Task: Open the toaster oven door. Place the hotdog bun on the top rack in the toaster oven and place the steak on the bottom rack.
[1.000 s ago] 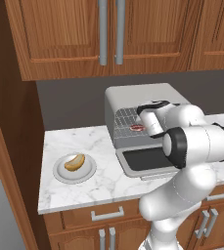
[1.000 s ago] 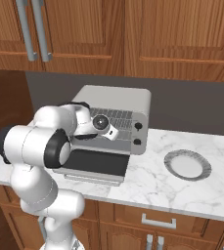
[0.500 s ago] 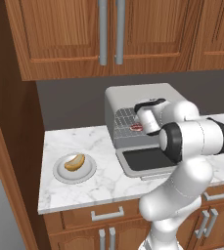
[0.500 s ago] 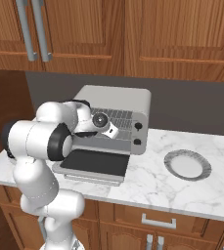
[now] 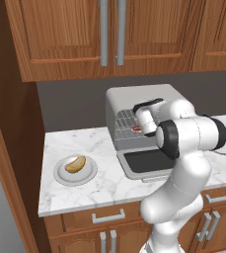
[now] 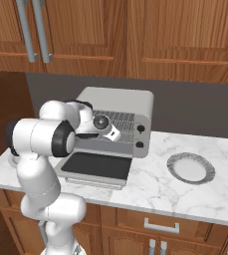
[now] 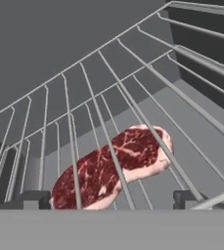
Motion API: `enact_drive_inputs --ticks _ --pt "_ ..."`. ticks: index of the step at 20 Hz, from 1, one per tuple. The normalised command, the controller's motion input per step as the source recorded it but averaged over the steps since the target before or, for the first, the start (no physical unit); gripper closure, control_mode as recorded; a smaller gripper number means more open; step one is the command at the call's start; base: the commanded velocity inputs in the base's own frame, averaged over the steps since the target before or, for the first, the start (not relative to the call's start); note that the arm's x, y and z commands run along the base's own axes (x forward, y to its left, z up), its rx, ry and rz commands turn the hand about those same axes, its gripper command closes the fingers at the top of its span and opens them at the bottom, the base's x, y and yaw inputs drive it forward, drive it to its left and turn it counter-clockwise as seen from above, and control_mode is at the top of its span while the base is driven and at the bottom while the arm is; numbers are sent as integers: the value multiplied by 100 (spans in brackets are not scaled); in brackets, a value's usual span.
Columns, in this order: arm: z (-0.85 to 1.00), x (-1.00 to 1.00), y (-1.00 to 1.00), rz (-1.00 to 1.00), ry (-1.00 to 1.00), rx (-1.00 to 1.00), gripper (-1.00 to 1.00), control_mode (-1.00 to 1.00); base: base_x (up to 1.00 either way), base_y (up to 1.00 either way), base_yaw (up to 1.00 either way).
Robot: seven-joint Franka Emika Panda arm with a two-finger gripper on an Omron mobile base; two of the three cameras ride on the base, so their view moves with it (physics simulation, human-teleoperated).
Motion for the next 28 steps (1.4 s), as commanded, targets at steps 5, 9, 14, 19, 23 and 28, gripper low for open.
enact_drive_inputs --ticks 5,9,14,19,23,28 --pt "-7 14 0 -4 0 0 -100 -100 0 0 0" --pt "-4 16 0 -3 0 1 -100 -100 0 0 0" --pt "-2 13 0 -3 0 0 -100 -100 0 0 0" --pt "-3 9 0 -3 0 1 100 -100 0 0 0" --pt "-2 1 0 0 0 3 100 -100 0 0 0" --pt "-9 -1 0 0 -4 5 100 -100 0 0 0"
